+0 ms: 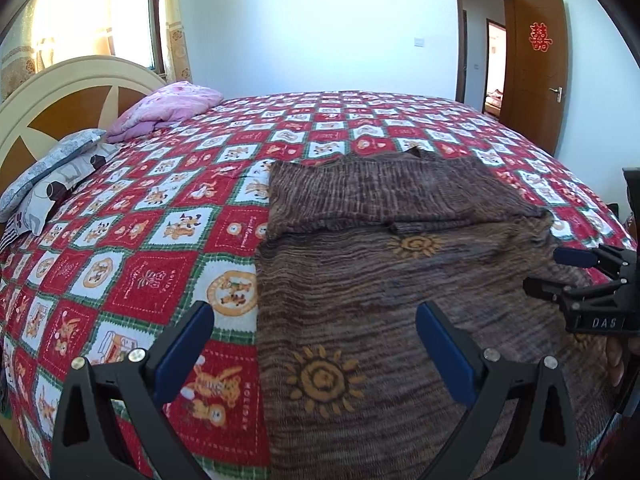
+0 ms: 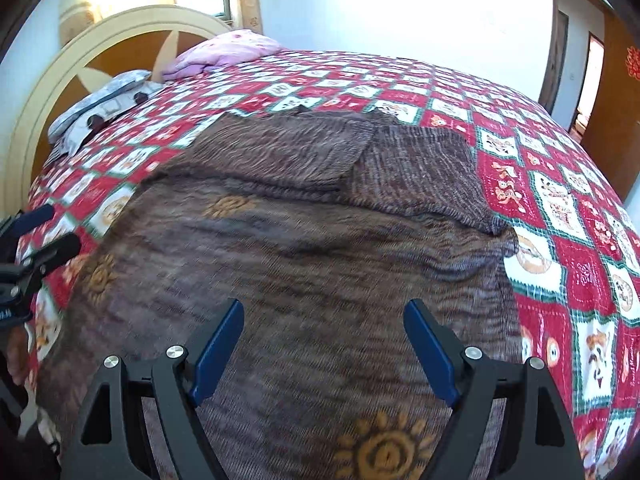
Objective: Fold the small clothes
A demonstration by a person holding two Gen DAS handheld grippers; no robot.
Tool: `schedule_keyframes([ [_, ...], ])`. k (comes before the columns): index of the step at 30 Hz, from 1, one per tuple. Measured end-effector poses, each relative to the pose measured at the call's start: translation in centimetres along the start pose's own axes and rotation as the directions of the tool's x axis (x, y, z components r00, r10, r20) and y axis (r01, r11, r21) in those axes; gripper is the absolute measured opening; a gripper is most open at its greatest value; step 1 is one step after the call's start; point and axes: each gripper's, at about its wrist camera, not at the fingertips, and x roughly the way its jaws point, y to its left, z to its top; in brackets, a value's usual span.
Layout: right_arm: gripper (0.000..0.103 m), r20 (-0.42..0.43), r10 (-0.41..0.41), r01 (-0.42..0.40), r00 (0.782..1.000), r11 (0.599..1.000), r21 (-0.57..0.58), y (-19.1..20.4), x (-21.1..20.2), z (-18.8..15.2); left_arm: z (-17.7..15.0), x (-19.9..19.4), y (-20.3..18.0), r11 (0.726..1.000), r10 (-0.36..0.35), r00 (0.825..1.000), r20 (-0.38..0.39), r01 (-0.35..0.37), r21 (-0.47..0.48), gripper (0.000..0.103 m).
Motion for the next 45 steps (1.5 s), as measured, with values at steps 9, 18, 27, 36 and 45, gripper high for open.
schedule_keyframes([
  [9,0.083,0.014,0.01,-0.009,1.0,1.0,-0.01,0.6,-2.6,-2.0,-1.0,-2.2,-0.3,0.999,-0.012,1.0,0.013,0.011,0.032,0.103],
  [18,0.083,0.012,0.025,-0.025,1.0,1.0,-0.007,1.4,-4.5,-4.0,-3.1,-4.1,-1.2,0.995,-0.005,1.0,0.004,0.004,0.1,0.103],
  [27,0.083,0.019,0.027,-0.027,0.999,1.0,0.009,1.5,-6.3,-5.9,-4.8,-5.7,-1.8,0.991,-0.03,1.0,-0.004,0.03,0.13,0.103],
  [36,0.083,0.01,0.016,-0.016,1.0,1.0,0.016,0.8,-8.4,-7.9,-6.7,-6.8,-1.3,0.989,-0.048,0.998,-0.045,0.053,0.136,0.103],
  [45,0.083,0.0,-0.009,0.009,1.0,0.999,0.032,-0.5,-10.4,-10.1,-8.8,-7.7,1.3,0.994,-0.06,0.991,-0.119,0.07,0.083,0.102],
])
